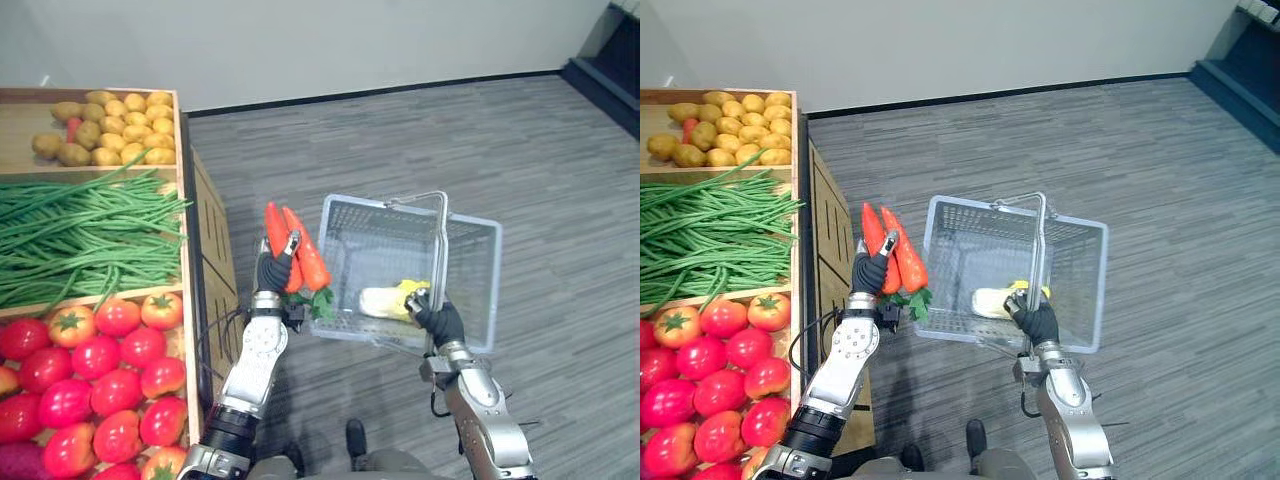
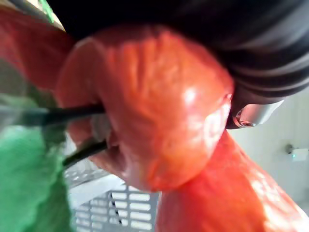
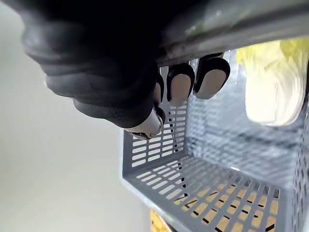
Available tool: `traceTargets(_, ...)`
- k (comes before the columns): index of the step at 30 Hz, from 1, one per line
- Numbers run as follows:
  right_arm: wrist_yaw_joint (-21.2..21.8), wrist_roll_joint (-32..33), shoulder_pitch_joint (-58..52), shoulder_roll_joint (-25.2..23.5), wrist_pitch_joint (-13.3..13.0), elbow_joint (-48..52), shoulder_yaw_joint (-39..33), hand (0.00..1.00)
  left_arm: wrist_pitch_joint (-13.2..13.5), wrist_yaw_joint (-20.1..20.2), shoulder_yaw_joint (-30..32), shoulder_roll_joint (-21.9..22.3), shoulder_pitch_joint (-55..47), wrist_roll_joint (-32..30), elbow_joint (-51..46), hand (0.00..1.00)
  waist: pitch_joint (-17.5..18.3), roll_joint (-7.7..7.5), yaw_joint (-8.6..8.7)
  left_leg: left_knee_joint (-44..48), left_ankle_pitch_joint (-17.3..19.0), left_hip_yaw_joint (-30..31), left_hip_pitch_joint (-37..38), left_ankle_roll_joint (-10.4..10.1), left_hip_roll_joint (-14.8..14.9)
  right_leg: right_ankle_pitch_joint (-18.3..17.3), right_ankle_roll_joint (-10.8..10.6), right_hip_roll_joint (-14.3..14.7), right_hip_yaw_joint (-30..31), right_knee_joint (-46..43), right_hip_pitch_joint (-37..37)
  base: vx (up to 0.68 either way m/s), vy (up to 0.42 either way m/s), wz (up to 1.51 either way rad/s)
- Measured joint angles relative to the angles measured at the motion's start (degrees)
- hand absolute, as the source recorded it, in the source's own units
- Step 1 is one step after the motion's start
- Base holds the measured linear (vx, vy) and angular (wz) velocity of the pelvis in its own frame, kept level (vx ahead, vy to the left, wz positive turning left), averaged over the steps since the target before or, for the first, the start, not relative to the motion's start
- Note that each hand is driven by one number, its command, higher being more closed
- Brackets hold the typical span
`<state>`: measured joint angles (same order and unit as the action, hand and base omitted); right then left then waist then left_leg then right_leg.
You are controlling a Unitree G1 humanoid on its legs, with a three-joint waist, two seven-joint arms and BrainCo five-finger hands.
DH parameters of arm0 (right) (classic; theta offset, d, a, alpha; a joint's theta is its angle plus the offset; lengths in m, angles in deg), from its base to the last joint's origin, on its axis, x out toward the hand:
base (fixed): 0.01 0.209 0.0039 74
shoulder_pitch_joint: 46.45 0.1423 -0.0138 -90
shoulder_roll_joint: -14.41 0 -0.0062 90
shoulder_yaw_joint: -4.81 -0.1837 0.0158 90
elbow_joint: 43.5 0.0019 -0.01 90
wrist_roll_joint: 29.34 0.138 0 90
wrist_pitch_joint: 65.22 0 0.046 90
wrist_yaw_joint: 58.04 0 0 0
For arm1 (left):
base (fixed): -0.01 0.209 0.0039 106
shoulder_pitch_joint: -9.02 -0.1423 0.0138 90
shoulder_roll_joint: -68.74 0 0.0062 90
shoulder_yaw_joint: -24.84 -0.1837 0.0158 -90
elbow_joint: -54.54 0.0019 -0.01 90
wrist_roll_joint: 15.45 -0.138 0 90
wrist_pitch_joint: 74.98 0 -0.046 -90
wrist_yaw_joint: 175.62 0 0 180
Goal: Pick vegetable in the basket
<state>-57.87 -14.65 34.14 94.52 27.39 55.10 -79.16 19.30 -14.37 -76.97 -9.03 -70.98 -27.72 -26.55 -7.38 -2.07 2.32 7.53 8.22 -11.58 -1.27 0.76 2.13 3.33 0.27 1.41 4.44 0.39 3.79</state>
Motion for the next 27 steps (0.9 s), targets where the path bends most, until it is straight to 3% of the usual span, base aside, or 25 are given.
traceTargets(12,-0.5,0.5,0.0,-0.1,0.1,-4.4,7.5,1.00,-0.3,1.3,-6.3,0.0,2.9,0.1,8.0,1.00,0.4,-0.64,0.46,-3.6,-2.8,2.3,-0.6,0.7,-1.6,0.5,-0.7,-1.3,-0.4,0.1,1.6,-0.04,0.024,0.08)
traceTargets(27,0.1,2.9,1.6,1.2,0.3,-5.1,15.5,1.00,-1.5,2.6,-10.5,-0.9,9.5,-6.0,19.1,1.00,1.2,-1.78,2.84,-5.7,-4.7,2.6,-1.3,1.1,-2.7,2.3,-1.6,-2.1,0.4,1.9,2.5,-0.02,0.010,0.00)
